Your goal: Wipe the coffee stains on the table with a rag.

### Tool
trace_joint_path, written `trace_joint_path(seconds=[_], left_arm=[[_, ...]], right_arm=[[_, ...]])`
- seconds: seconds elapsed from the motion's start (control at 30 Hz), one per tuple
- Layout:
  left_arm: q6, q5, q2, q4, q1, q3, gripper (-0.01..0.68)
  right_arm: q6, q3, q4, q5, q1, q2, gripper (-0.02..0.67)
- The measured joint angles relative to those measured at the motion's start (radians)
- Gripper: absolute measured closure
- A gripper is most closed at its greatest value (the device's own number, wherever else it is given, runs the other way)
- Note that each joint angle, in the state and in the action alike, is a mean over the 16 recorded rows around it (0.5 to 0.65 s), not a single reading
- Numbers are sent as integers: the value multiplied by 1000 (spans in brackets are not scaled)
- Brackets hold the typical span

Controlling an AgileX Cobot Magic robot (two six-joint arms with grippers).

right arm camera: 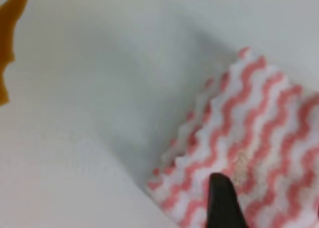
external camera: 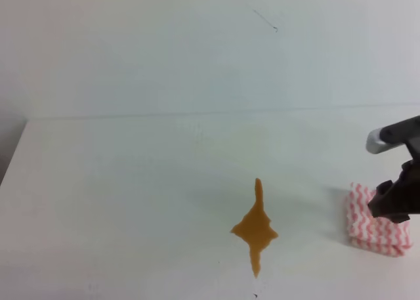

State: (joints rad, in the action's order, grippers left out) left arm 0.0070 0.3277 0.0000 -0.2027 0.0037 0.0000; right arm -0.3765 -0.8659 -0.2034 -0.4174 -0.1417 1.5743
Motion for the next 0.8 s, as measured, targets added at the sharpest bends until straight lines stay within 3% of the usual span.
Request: trace_joint_path(seconds=[0.2,0.37,0.8], left_arm=[[0,0,0,0,0,0,674],[0,0,0,0,0,0,674],[-1,-1,-2,0,0,3,674]], right_arm=[[25,-58,37,8,-29,153,262],[45,-97,57,1,-30,245,286],[29,-183,29,-27,-82,340,540]])
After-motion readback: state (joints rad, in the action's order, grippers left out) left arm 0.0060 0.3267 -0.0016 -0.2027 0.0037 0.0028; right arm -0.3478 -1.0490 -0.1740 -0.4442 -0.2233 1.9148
